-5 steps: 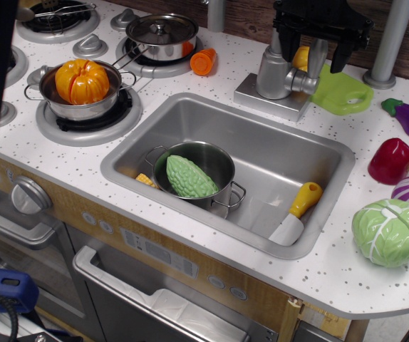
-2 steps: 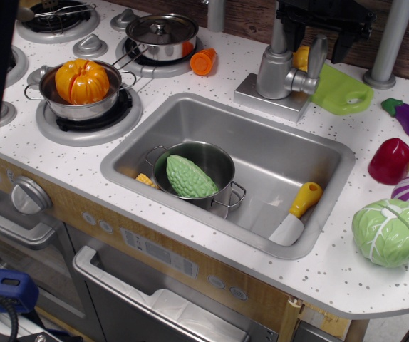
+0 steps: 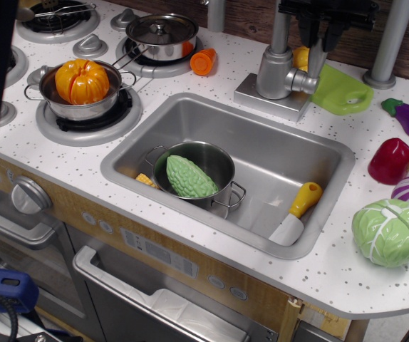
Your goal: Turn lever vertical to front
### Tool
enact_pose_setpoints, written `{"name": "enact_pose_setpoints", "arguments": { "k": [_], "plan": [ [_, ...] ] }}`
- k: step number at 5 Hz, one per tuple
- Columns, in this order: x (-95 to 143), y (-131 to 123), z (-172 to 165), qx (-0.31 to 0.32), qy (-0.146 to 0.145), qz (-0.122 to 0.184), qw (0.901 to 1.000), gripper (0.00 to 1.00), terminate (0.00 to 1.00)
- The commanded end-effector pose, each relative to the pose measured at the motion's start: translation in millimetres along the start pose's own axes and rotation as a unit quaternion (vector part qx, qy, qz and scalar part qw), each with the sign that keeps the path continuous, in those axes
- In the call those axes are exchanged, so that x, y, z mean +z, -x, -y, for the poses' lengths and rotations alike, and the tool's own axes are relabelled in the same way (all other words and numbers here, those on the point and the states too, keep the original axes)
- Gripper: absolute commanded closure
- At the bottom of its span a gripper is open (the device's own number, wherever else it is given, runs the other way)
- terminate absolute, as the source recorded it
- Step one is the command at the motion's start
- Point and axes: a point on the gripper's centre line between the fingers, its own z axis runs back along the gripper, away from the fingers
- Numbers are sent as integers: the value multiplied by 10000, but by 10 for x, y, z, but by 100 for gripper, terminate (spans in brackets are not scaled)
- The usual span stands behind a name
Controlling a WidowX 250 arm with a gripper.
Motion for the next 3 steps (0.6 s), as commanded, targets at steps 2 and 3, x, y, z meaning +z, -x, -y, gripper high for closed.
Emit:
{"name": "enact_pose_setpoints", "arguments": {
  "k": [2, 3],
  "plan": [
    [183, 49, 135, 445, 80, 13, 9990, 100, 0],
    [190, 152, 221, 509, -50, -323, 9982, 100, 0]
  ]
}}
